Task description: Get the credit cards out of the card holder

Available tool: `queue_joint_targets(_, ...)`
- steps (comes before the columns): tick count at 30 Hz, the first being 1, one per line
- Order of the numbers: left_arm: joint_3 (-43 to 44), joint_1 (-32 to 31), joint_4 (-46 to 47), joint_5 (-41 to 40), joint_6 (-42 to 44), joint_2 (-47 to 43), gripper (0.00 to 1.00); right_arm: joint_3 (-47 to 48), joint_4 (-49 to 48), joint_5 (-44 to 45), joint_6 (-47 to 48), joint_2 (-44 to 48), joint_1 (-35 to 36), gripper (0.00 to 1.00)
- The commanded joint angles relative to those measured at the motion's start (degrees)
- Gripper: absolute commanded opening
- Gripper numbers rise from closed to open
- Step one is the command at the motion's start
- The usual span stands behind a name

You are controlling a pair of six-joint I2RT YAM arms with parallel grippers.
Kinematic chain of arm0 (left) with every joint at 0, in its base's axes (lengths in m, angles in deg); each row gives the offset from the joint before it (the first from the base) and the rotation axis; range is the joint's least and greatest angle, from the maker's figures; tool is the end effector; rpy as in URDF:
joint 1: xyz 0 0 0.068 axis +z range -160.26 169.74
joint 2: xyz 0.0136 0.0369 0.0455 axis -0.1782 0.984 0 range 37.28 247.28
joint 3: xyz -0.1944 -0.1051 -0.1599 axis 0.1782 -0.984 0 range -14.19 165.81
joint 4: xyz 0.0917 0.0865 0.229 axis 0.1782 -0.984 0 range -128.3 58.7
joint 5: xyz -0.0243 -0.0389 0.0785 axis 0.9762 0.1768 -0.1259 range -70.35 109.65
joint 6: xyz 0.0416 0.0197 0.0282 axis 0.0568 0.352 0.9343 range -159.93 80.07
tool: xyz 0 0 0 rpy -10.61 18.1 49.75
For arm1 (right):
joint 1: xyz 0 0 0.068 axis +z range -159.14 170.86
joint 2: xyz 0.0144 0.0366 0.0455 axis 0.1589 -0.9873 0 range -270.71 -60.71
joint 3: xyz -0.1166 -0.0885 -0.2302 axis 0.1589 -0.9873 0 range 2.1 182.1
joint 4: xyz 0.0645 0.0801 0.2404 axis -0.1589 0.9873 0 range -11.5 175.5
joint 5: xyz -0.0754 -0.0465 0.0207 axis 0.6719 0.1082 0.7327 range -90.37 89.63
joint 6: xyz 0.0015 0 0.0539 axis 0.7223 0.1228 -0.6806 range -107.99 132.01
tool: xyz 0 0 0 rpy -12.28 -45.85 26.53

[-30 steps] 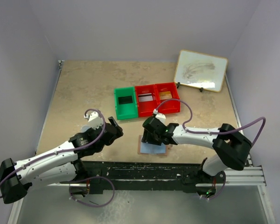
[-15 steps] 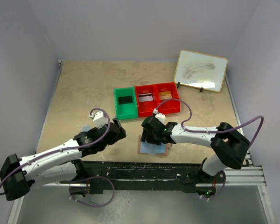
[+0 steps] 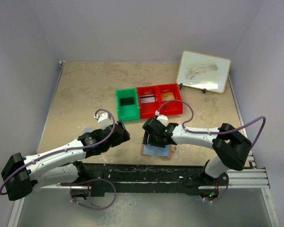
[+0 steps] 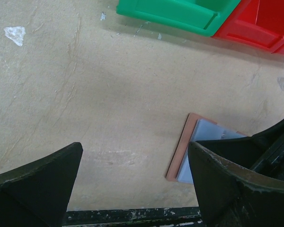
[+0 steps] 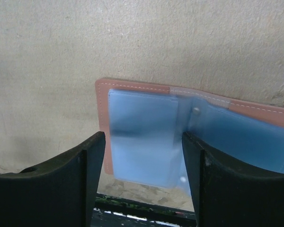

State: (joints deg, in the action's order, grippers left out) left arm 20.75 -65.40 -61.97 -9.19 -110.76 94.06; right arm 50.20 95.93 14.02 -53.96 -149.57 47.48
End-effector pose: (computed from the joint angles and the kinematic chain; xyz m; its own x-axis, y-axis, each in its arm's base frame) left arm 0.1221 -0.1453 0.2154 -0.6694 -0.4867 -0.5613 -0.2476 0.8585 -0.4491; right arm 0.1708 0.2429 0.1707 -0.8633 0.2977 -0.4075 0.1271 0.9097 0.3954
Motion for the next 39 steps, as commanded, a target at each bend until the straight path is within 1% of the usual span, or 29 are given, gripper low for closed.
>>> queue_joint_targets(1,2.14,0.31,2.31,0.31,0.73,0.41,0.9,2.41,2.24,1.16,1.45,-2.19,0.32,0.71)
queue_joint_targets(4,2.18,0.29,2.3,0.45,0.78,0.76,0.9,3.49,3.56,2.09,1.24,-3.54,0.57,0.71)
queue_joint_targets(10,2.15,0.29,2.39,0.72,0.78,1.18,0.89,4.35,7.02,4.56,-0.22,-5.08,1.45,0.64)
queue_joint_targets(12,2.19,0.32,2.38,0.78,0.86,1.22,0.89,4.37,6.88,4.48,-0.25,-4.9,1.5,0.6)
queue_joint_targets(16,2.24,0.34,2.55,0.89,0.87,1.32,0.89,3.71,5.01,3.13,-0.24,-3.64,1.5,0.58)
queue_joint_targets(19,2.24,0.3,2.58,1.06,1.02,1.19,0.89,1.29,0.94,-1.05,0.28,-1.54,1.44,0.56)
queue_joint_targets(20,2.24,0.34,2.62,1.14,1.04,1.2,0.89,0.01,-0.73,-1.45,0.36,-0.5,1.42,0.54)
queue_joint_targets(22,2.17,0.29,3.11,1.77,1.38,1.06,0.89,-2.25,-4.02,-2.91,0.66,1.62,0.83,0.46)
queue_joint_targets(25,1.6,0.34,5.21,3.29,2.17,0.78,0.88,-6.22,-10.46,-7.06,1.62,5.06,-0.96,0.43)
queue_joint_targets(31,-0.69,0.29,14.08,9.94,4.32,1.19,0.86,-14.29,-21.56,-14.69,2.13,10.43,-5.89,0.41)
queue_joint_targets(34,-2.56,0.27,21.63,16.45,5.04,2.68,0.82,-17.92,-25.56,-17.23,1.77,13.18,-7.74,0.39)
queue_joint_targets(37,-4.9,0.16,32.16,24.31,5.13,5.65,0.78,-21.46,-29.46,-18.52,0.11,15.2,-9.36,0.39)
queue_joint_targets(39,-5.11,-0.73,36.57,26.72,5.16,9.49,0.77,-23.45,-31.48,-19.05,-1.01,15.99,-9.8,0.39)
